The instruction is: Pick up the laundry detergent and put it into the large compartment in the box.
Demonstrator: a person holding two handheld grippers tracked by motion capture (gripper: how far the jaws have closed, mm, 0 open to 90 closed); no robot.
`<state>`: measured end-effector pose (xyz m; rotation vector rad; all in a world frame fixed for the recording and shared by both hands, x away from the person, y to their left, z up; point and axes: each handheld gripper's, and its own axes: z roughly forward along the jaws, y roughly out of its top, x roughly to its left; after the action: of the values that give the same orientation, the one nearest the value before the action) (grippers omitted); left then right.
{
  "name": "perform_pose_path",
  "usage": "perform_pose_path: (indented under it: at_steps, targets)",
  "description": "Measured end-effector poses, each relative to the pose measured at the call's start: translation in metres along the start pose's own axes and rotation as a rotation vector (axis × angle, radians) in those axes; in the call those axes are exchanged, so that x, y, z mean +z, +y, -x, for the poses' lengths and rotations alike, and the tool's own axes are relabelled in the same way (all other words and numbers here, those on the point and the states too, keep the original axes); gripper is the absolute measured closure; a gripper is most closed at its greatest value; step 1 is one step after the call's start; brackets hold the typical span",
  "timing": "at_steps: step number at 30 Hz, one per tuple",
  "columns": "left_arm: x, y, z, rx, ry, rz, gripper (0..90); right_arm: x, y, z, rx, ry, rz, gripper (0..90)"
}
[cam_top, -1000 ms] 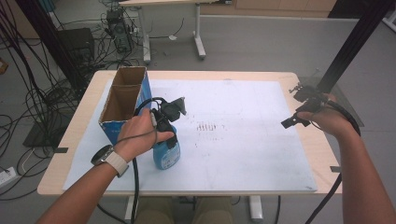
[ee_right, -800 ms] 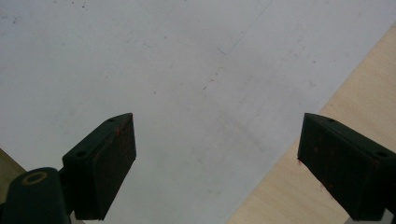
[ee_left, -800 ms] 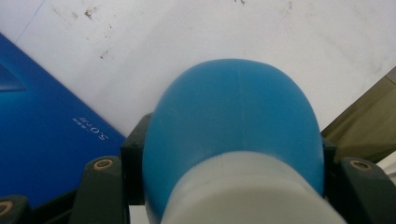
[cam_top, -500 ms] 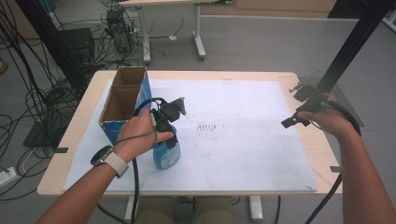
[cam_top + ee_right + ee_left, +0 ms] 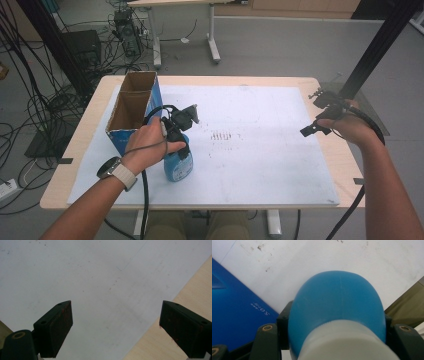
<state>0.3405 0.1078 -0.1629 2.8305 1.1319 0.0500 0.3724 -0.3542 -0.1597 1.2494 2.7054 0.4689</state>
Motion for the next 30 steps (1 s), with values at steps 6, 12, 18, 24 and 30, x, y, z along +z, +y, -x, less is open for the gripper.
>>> perform_pose_path:
  at_steps: [6, 12, 18, 24, 30]
  targets:
    - [0.0001, -0.0006, 0.0002, -0.001, 0.0, 0.002, 38.8, 0.0016, 0.0002, 0.0001, 0.001, 0.001, -0.001, 11.6]
    - [0.0002, -0.001, 0.0, -0.002, 0.0, 0.004, 38.8, 0.0012, 0.0001, 0.0005, 0.003, 0.001, -0.002, 11.6]
    - [0.0002, -0.0012, 0.0004, -0.001, 0.001, 0.005, 38.8, 0.001, 0.0002, 0.0004, 0.003, 0.0, 0.002, 11.6]
    - [0.0003, -0.0023, 0.0003, 0.001, 0.001, 0.009, 38.8, 0.002, 0.0007, 0.0007, 0.003, 0.002, 0.001, 11.6]
    - [0.0004, -0.0022, 0.0002, 0.001, 0.001, 0.009, 38.7, 0.0028, 0.0012, 0.0005, 0.002, 0.003, 0.0, 11.6]
